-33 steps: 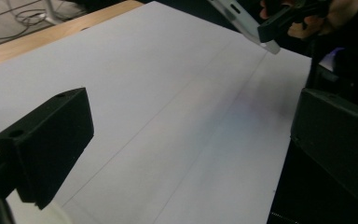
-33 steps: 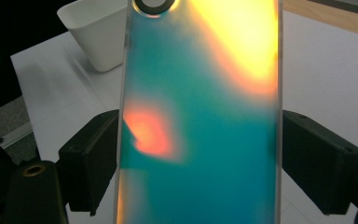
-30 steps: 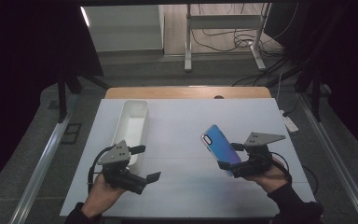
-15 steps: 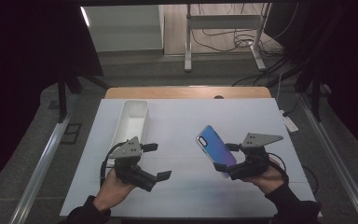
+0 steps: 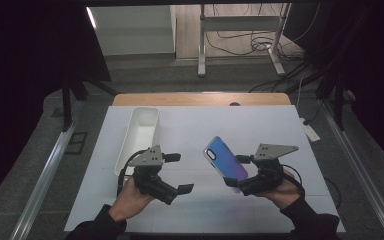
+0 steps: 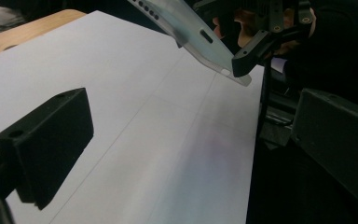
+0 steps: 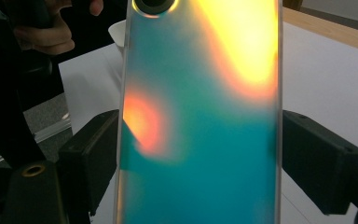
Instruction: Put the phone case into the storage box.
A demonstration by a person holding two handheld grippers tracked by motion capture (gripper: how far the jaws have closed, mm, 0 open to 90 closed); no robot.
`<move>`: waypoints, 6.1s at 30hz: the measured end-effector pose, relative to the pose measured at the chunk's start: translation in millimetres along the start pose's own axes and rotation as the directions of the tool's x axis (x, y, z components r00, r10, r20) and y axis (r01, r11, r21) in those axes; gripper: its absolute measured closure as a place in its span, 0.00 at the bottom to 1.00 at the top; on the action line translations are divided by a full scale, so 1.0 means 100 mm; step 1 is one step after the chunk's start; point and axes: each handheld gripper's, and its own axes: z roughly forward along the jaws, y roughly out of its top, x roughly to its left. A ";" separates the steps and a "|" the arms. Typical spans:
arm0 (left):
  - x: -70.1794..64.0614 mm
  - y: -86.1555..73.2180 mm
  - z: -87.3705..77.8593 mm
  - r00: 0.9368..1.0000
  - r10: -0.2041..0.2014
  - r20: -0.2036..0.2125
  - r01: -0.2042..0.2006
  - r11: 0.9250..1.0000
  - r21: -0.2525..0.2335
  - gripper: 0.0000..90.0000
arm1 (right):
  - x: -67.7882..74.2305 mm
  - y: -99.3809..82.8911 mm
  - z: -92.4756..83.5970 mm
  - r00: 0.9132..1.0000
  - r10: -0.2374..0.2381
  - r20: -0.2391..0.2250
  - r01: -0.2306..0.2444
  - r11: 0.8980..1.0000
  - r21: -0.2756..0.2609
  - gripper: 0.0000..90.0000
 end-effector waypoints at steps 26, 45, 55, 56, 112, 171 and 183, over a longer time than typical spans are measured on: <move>-0.04 0.14 0.26 0.994 0.022 0.104 -0.023 1.000 0.010 0.00 | 0.13 0.05 0.10 0.998 -0.024 -0.063 0.024 1.000 -0.008 0.18; -0.03 0.19 0.30 0.984 0.023 0.179 -0.032 0.998 0.046 0.34 | 0.17 0.05 0.12 0.996 -0.041 -0.082 0.040 0.999 -0.005 0.18; 0.01 0.19 0.26 0.976 -0.006 0.217 -0.007 0.998 0.061 0.65 | 0.18 0.05 0.12 0.994 -0.050 -0.095 0.050 0.999 -0.007 0.18; 0.01 0.19 0.25 0.974 -0.009 0.227 -0.004 0.998 0.059 0.65 | 0.18 0.05 0.12 0.994 -0.050 -0.095 0.050 0.999 -0.007 0.18; -0.01 0.15 0.32 0.952 0.060 0.300 -0.107 0.984 0.143 0.99 | 0.21 -0.07 0.37 0.985 -0.057 -0.160 0.083 0.983 0.163 0.06; 0.38 0.28 0.03 0.997 0.017 -0.070 -0.002 0.976 0.218 0.98 | 0.08 -0.37 -0.19 0.980 0.023 0.200 -0.060 0.982 0.180 0.00; 0.51 0.35 -0.07 0.992 0.013 -0.127 0.017 0.974 0.228 0.98 | 0.03 -0.47 -0.36 0.968 0.046 0.246 -0.089 0.982 0.166 0.00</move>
